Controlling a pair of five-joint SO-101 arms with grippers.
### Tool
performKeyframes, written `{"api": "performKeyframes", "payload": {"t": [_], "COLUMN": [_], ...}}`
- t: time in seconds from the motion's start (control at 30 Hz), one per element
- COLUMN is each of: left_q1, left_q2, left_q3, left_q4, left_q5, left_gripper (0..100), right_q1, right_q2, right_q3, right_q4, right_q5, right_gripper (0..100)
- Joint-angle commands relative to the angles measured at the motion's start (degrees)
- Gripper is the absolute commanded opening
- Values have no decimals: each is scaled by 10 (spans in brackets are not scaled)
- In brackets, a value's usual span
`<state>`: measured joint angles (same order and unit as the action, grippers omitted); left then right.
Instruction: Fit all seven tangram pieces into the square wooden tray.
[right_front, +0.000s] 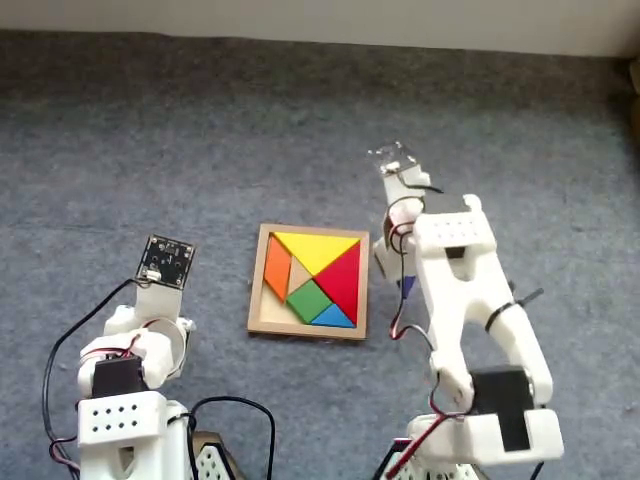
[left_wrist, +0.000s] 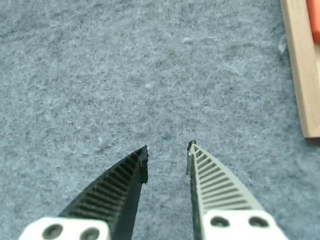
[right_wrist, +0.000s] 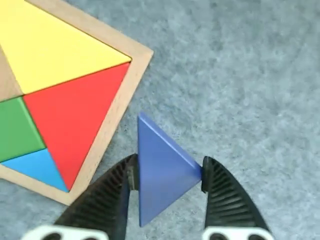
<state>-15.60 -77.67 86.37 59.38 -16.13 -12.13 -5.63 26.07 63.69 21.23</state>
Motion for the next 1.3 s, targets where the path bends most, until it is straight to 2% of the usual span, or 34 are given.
{"api": "performKeyframes", "payload": {"t": [0.0, 0.07, 0.43, 0.67, 0.8, 1.1, 1.17, 1.27], "left_q1": [-7, -7, -7, -7, -7, -7, -7, -7], "left_q2": [-7, -7, -7, -7, -7, -7, -7, -7], "left_q3": [-4, -4, -4, -4, -4, -4, -4, -4], "left_q4": [-6, -6, -6, -6, -6, -6, -6, -6], "left_q5": [2, 2, 2, 2, 2, 2, 2, 2], "left_gripper": [148, 148, 148, 148, 148, 148, 148, 148], "right_q1": [-44, -76, -231, -258, -279, -317, -321, -322], "right_q2": [-89, -108, -118, -116, -110, -109, -109, -109], "right_q3": [17, 28, 29, 101, 148, 161, 161, 164], "right_q4": [2, 2, -8, -206, -283, -291, -291, -291], "right_q5": [-7, -40, -442, -558, -634, -830, -842, -841], "right_gripper": [101, 102, 106, 106, 106, 110, 148, 259]}}
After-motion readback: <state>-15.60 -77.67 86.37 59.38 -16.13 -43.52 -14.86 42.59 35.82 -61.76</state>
